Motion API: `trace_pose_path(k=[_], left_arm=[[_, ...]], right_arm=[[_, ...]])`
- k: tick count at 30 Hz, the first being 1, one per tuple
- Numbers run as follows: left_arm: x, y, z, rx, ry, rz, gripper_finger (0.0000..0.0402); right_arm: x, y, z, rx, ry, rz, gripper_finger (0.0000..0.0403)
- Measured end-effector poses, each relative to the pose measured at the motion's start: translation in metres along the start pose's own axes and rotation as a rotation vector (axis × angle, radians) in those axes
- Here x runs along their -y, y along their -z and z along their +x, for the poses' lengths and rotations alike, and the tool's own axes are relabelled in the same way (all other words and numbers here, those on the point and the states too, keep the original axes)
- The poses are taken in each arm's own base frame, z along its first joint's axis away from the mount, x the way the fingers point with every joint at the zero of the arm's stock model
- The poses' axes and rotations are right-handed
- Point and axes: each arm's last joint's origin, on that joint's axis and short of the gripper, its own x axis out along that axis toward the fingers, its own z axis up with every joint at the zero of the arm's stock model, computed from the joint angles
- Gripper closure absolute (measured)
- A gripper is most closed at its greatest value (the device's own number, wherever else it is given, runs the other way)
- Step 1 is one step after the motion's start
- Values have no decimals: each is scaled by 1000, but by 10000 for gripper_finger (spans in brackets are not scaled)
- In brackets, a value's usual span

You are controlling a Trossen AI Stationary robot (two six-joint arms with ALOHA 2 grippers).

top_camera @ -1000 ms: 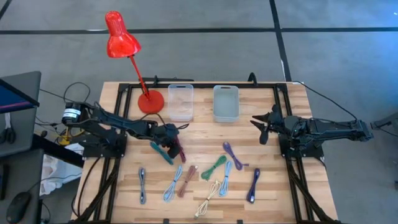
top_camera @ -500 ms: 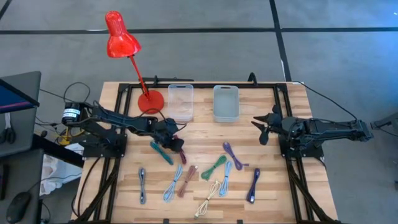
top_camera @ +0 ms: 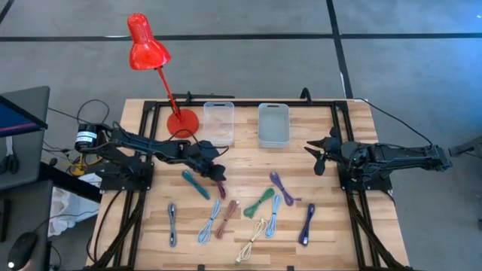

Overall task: Pick & Place USB Port
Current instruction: Put the pink patterned USB cable into the transparent bin

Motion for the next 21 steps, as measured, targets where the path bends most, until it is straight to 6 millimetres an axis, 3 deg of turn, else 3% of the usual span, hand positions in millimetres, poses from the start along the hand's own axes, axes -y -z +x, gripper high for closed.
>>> trace_pose_path(k=[11,21], left_arm=[[11,-6,-1,69,104,56,224],[2,-1,0,-6,21,-166,261]], right_arm=[[0,0,0,-1,0,0,295],[2,6,0,-48,55,-29,295]])
